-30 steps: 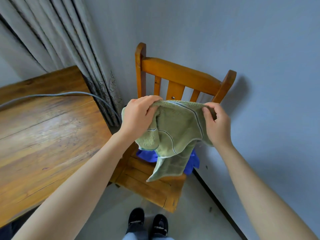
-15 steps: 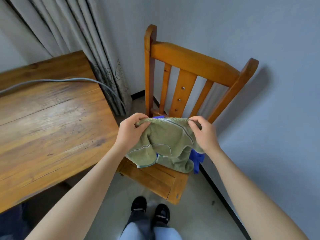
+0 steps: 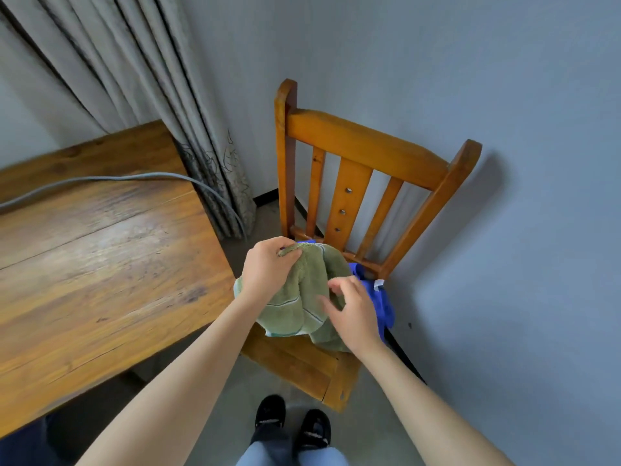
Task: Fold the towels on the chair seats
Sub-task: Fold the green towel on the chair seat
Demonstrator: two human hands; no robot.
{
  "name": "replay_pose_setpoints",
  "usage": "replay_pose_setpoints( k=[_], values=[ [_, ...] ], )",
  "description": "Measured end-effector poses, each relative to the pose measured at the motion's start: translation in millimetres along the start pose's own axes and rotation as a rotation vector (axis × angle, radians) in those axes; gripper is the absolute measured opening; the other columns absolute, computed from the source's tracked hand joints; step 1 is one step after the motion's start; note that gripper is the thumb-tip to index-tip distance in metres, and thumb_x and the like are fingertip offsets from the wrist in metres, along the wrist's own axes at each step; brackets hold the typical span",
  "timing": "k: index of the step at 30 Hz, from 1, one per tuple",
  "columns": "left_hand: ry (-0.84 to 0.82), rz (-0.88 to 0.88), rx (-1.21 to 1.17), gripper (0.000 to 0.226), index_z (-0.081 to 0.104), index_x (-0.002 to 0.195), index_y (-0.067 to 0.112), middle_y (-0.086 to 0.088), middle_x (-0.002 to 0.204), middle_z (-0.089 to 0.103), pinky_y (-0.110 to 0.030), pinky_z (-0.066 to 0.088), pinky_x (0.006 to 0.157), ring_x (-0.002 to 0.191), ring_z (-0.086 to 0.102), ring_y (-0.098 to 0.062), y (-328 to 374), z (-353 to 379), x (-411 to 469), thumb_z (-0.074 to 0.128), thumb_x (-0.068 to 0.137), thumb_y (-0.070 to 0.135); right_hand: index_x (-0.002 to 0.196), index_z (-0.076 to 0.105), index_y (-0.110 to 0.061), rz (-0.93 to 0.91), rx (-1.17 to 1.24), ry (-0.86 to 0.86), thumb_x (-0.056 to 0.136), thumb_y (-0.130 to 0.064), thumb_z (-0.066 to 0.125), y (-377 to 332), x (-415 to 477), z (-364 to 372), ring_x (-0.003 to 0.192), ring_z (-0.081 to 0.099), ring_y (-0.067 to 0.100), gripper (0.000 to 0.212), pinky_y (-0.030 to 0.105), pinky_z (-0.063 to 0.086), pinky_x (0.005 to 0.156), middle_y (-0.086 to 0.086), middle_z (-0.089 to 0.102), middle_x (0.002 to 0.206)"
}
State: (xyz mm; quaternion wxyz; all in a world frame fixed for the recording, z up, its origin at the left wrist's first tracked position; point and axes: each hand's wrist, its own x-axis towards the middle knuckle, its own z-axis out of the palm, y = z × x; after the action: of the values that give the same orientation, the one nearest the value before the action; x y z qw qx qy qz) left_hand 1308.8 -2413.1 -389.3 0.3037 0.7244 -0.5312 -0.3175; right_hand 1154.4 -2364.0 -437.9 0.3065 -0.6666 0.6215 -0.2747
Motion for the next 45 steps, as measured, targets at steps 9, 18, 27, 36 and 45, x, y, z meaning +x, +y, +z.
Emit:
replay_pose_setpoints(
  k=[9,18,27,36,45],
  values=[
    [0.096,-0.201,-0.049,0.019,0.069,0.102,0.015,0.002,0.075,0.062,-0.04,0.053,0.076,0.072,0.058,-0.021,28,-25,16,0.059,0.089,0.025,0.095,0.065,-0.01,0.252,0.19,-0.086,0.089,-0.022,0.057,-32,13,18,0.093,0.059,0.018,0.015,0.024,0.044,0.078,0.002,0.066,0.092],
    [-0.064,-0.032,-0.123,0.035,0.058,0.124,0.015,-0.002,0.122,0.061,-0.024,0.045,0.089,0.109,0.056,-0.015,22,-59,0,0.051,0.094,0.031,0.089,0.047,-0.013,-0.032,-0.033,-0.154,0.099,-0.025,0.039,-103,64,-79,0.05,0.037,0.007,0.018,0.021,0.027,0.047,-0.006,0.042,0.059],
    [-0.2,0.427,-0.187,0.072,0.053,0.124,0.024,0.019,0.112,0.054,-0.005,0.04,0.077,0.095,0.053,0.006,60,-75,-51,0.07,0.065,0.06,0.085,0.052,-0.01,-0.056,-0.007,-0.085,0.095,-0.021,0.047,-182,77,-120,0.074,0.05,0.013,0.015,0.018,0.037,0.054,-0.001,0.053,0.076],
    [0.213,0.571,0.117,0.018,0.068,0.096,0.011,-0.002,0.098,0.063,-0.026,0.046,0.067,0.084,0.059,-0.018,77,-82,-46,0.065,0.084,0.023,0.078,0.058,-0.016,0.051,0.265,-0.056,0.086,-0.011,0.061,-194,71,-125,0.089,0.057,0.017,0.01,0.028,0.047,0.077,-0.002,0.059,0.081],
    [0.04,0.327,-0.416,0.008,0.063,0.084,0.011,-0.001,0.077,0.064,-0.026,0.05,0.07,0.071,0.06,-0.013,90,-113,-29,0.058,0.088,0.007,0.092,0.063,-0.019,0.151,0.582,-0.133,0.093,-0.022,0.053,-171,67,-126,0.084,0.06,0.017,0.011,0.032,0.045,0.077,0.0,0.066,0.086]
  ],
)
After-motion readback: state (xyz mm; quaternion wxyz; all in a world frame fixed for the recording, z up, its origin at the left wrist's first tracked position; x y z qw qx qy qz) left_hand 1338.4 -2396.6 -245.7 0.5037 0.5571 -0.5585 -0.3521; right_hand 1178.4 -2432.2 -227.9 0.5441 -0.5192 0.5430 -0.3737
